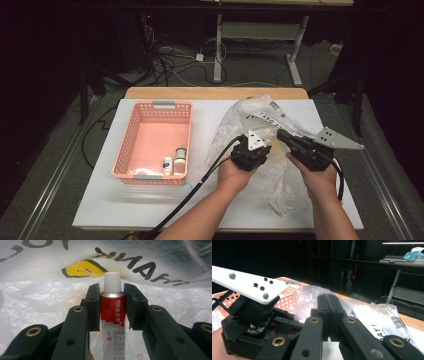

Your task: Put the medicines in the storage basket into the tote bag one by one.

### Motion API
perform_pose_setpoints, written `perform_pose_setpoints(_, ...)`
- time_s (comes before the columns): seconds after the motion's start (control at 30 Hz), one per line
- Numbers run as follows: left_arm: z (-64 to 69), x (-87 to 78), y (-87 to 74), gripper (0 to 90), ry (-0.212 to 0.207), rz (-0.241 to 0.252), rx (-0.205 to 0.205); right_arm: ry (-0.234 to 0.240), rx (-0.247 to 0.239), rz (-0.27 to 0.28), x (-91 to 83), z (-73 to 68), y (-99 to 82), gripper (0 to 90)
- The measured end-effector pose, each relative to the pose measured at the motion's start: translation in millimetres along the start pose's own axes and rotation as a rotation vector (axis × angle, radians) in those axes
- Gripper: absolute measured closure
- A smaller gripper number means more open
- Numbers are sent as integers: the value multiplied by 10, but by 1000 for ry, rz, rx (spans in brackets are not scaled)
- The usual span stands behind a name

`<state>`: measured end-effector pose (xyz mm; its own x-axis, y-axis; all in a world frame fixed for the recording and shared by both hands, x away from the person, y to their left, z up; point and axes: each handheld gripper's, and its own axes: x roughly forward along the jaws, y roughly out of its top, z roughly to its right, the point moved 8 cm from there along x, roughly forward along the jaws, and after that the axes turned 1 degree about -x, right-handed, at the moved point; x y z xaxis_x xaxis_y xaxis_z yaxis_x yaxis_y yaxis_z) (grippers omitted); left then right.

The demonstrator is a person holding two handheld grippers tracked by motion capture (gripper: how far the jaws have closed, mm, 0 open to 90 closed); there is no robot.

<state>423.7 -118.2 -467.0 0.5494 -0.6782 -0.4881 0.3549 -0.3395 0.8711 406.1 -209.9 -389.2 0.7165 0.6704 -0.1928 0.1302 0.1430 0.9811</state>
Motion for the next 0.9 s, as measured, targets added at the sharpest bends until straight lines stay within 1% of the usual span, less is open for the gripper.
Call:
perform_pose_setpoints(0.17,-16,77,3,659,5,-10,-9,2,3,3,0,11,1,900)
perform_pose_setpoints(0.23,-27,108,3,659,8,-13,-11,-1,13,1,-1,24,-5,900)
perform_pose_setpoints(0.5,-67,186,4,659,14,-23,-23,-2,27,-1,2,67,-36,900)
perform_pose_setpoints(0.6,-71,217,20,652,17,-27,-28,-1,24,0,4,63,-32,900)
perform_pose_setpoints(0.67,-59,209,40,581,14,-18,-39,-2,24,1,0,65,-29,900)
perform_pose_setpoints(0.73,-38,181,47,524,6,-19,-34,-2,21,3,-6,69,-25,900)
perform_pose_setpoints(0.8,-10,149,36,494,-8,-32,-24,-4,23,5,-10,72,-23,900)
perform_pose_setpoints(0.83,12,121,26,493,-23,-33,-20,-4,23,5,-12,71,-22,900)
perform_pose_setpoints(0.9,35,81,6,460,-38,-36,-21,-4,22,5,-15,71,-22,900)
